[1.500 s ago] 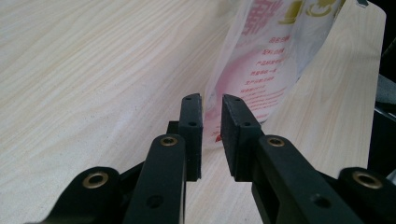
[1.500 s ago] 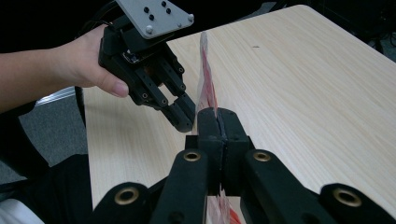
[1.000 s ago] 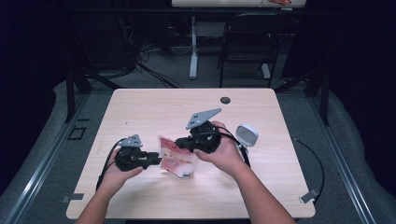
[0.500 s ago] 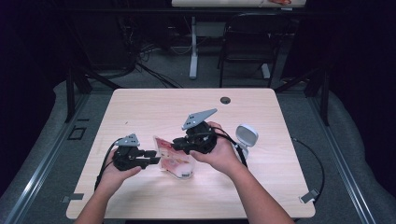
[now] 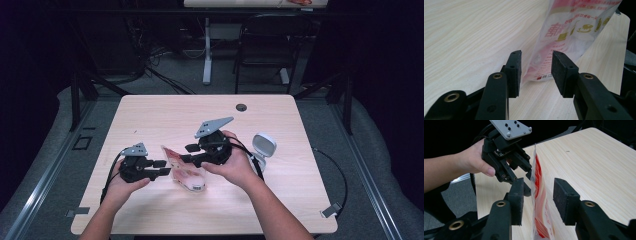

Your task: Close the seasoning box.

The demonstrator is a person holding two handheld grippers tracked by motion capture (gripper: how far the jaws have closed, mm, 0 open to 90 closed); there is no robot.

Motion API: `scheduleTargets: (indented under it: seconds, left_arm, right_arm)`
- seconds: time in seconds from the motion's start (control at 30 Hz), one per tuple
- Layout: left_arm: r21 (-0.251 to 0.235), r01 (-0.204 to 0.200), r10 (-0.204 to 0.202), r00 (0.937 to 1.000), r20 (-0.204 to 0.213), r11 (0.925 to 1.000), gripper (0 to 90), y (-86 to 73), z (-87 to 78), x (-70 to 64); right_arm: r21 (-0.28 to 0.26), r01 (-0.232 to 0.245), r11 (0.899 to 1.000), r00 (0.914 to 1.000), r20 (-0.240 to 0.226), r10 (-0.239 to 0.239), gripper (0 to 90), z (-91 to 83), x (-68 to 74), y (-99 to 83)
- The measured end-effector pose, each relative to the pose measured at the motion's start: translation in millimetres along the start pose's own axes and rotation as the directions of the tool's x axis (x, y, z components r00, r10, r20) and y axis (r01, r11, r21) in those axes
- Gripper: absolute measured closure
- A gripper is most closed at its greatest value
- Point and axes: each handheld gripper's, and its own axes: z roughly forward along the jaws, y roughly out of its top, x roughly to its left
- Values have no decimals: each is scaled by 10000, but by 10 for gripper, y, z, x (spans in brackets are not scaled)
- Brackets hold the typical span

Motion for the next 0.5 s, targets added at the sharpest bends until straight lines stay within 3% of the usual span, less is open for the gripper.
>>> scheduleTargets:
  seconds: [0.1,0.5]
  left_arm:
    - [-31,100,-101,9999,-71,9999,598,-2,-16,12]
    - [-85,80,-83,9993,-360,9999,571,13,-133,23]
  right_arm:
    - [-103,38,9999,9999,164,-36,552,-11,10,5]
    - [-341,-52,9994,9987,497,69,517,-100,52,0]
